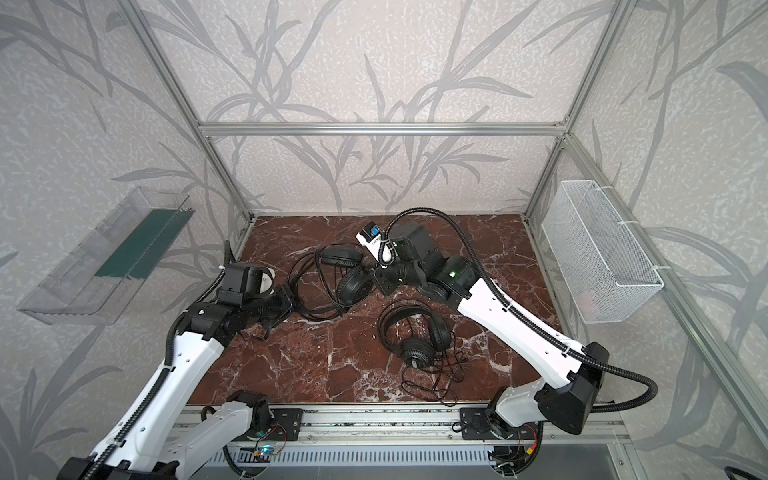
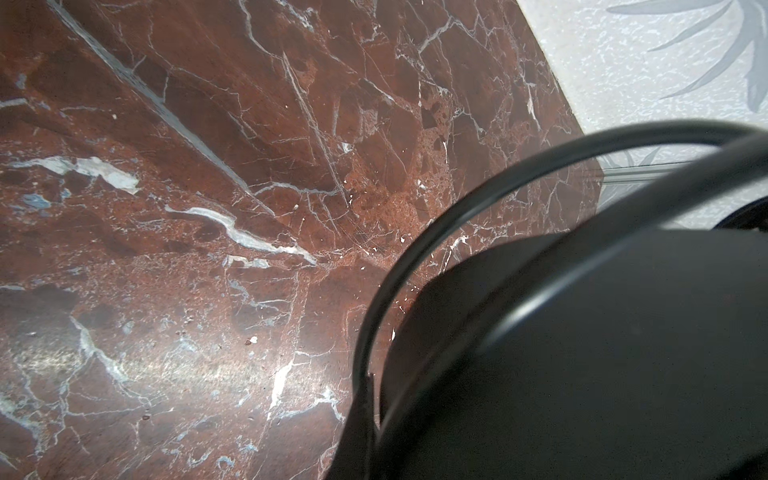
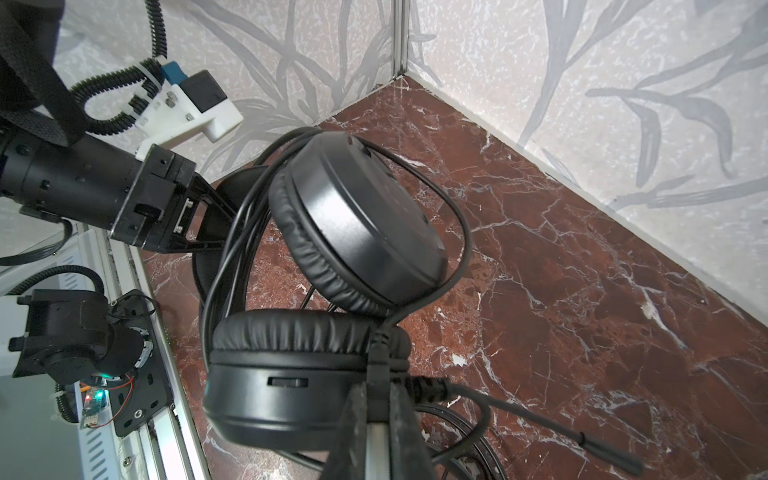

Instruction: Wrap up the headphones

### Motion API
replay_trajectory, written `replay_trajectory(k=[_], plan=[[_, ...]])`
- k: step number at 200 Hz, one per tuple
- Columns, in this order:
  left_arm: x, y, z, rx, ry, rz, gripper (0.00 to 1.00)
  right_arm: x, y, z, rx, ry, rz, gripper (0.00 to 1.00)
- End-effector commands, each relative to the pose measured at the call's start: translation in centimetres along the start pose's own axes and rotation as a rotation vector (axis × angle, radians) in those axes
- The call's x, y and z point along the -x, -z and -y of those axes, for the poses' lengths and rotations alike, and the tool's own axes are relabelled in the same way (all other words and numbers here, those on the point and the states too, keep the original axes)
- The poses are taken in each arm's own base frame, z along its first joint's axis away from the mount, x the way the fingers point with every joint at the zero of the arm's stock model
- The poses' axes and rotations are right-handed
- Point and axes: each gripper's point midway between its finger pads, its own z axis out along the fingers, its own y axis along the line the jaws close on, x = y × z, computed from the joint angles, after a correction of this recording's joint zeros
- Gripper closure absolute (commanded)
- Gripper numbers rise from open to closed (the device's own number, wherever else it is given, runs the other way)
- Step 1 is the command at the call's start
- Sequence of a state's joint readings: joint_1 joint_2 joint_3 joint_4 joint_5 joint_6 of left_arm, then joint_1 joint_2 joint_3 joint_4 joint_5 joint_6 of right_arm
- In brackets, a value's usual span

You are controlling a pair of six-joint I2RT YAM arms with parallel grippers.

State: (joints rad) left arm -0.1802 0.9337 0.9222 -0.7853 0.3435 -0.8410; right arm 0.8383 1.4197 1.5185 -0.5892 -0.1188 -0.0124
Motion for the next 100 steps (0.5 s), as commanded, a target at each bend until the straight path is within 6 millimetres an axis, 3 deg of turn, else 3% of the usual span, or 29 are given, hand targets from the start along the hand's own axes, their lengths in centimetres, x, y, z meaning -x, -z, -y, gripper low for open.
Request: replay_trajectory(k=[1,27,73,100], plan=[[0.5,0.1,2.1,-0.099,-0.004,0.009,1.0,-0.3,-0.7,-2.6,0.084,0.037,-0.032,0.98],[0.2,-0.8,0.6,-0.048,0.016,0.007,1.0,-1.5,-2.3,-3.2,0.098,0.024,-0.06,0.99],[-1.1,-4.1,-3.3,0.046,0.107,-0.024,1.0,-4.8,-6.0,-3.1,0.105,-0.011,-0.138,0.99],[-0.9,-4.7,-4.0,0.065,0.122,-0.004,1.0,-6.9,-8.6,-3.1,0.116,-0.035,-0.212,1.0]])
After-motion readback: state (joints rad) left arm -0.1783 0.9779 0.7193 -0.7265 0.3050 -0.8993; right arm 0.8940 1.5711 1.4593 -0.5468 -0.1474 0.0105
